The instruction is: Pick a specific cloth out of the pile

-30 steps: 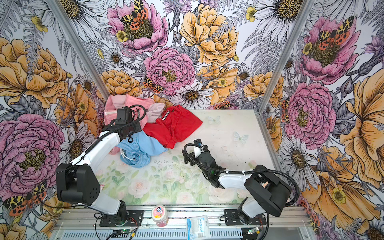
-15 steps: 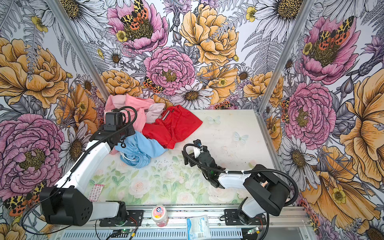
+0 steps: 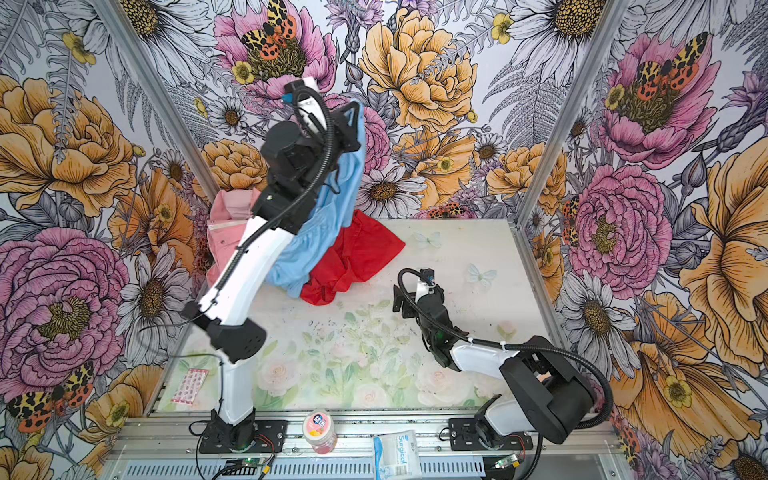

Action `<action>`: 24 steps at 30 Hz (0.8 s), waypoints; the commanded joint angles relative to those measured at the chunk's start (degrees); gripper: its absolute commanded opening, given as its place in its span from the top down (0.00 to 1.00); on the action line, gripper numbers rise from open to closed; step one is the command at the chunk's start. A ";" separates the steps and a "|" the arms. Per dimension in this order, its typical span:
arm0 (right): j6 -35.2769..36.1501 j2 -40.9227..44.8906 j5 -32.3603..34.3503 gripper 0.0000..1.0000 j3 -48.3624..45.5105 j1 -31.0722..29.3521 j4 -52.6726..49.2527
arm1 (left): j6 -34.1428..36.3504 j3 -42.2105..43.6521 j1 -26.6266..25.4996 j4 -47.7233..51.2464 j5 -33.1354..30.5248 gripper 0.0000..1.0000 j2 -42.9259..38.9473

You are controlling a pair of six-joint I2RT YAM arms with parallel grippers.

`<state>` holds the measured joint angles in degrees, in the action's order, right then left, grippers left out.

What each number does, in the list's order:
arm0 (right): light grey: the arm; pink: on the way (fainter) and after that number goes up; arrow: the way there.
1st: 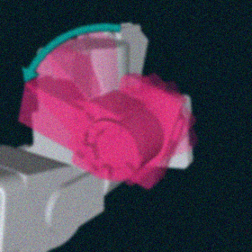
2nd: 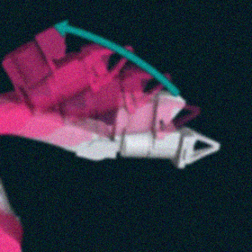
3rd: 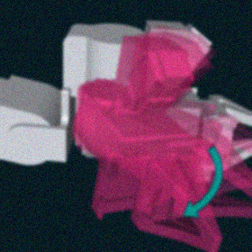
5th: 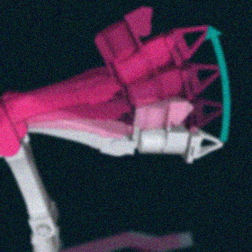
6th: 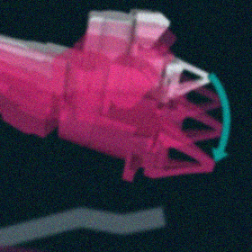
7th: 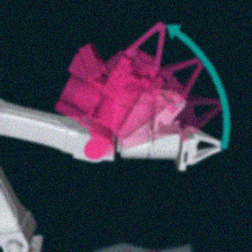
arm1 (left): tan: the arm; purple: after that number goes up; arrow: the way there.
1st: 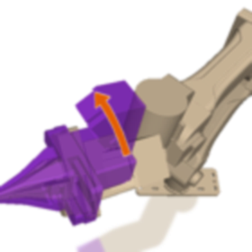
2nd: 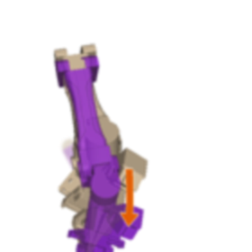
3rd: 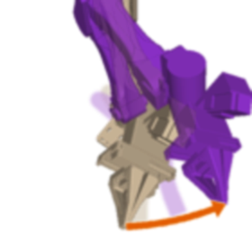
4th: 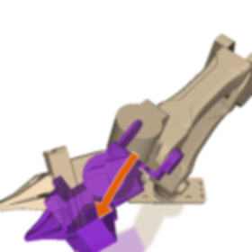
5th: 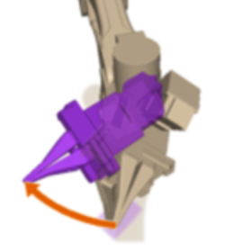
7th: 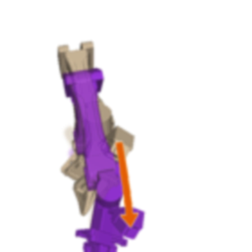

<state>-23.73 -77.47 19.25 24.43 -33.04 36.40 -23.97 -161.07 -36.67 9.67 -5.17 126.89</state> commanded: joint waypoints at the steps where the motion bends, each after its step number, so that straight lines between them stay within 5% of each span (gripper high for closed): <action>1: -1.57 6.61 8.08 0.00 -3.58 2.03 -0.91 | -7.84 -7.46 -2.20 -12.13 3.29 1.00 10.12; 4: -0.09 11.20 11.94 0.01 -5.86 2.23 -0.74 | -1.39 12.92 -3.60 -21.97 3.60 1.00 3.40; 6: -0.16 12.58 12.52 0.00 -7.21 2.35 0.07 | 9.44 13.54 -5.19 -12.19 1.33 1.00 2.50; 7: -0.30 12.57 12.42 0.01 -7.38 2.31 0.60 | 14.51 12.22 -5.97 -5.30 -1.59 0.88 2.74; 8: -0.29 12.15 11.95 0.01 -7.13 2.36 0.77 | 18.01 10.47 -6.27 2.87 -5.21 0.55 3.20; 10: -0.47 10.53 10.82 0.01 -6.43 2.38 0.91 | 21.46 9.48 -6.10 16.33 -13.29 0.05 2.84; 12: -0.74 8.89 9.68 0.01 -5.67 2.38 0.91 | 26.00 16.31 -6.14 23.10 -19.30 0.01 -1.37; 16: -1.27 5.52 8.13 0.01 -3.61 2.90 -1.07 | 30.91 45.23 -6.43 22.52 -25.39 0.01 -19.05; 21: -3.92 -2.10 -1.11 0.01 3.81 7.35 -9.87 | 32.90 73.16 -3.20 22.09 -21.47 0.01 -39.70; 24: -1.80 -9.80 -9.63 0.01 12.14 9.02 -16.29 | 34.83 86.66 1.56 18.62 -13.48 0.01 -49.18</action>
<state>-25.89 -82.28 18.87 30.17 -25.12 26.94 7.20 -82.74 -38.57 29.74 -23.44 82.41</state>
